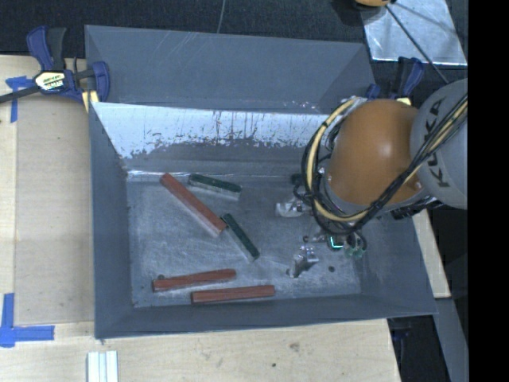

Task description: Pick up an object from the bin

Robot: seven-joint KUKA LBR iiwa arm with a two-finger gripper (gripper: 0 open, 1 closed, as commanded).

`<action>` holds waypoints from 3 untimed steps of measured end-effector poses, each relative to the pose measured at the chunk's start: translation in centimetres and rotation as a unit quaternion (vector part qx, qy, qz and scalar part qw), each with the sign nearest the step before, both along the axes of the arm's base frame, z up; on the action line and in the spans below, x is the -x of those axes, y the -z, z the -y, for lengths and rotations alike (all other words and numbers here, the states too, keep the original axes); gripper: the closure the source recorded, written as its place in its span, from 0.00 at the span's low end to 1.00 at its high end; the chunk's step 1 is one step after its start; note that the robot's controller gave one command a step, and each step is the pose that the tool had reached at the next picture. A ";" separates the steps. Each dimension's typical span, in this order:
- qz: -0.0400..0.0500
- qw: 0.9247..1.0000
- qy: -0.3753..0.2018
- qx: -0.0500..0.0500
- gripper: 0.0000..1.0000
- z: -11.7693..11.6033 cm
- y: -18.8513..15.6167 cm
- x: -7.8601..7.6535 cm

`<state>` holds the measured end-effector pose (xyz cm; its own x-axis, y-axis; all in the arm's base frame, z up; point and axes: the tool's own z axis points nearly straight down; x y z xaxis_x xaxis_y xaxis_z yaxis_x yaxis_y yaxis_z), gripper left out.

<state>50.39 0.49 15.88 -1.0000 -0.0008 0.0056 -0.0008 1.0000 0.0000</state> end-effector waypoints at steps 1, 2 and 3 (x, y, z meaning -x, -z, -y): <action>0.004 1.000 0.000 0.000 0.00 0.0 -0.4 -0.2; 0.007 0.999 -0.050 0.000 1.00 -6.4 7.5 -7.2; 0.024 0.999 -0.049 -0.002 0.00 -6.5 7.5 -7.8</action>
Offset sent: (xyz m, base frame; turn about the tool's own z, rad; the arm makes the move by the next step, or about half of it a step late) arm 0.0652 0.0645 -0.0881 -0.0991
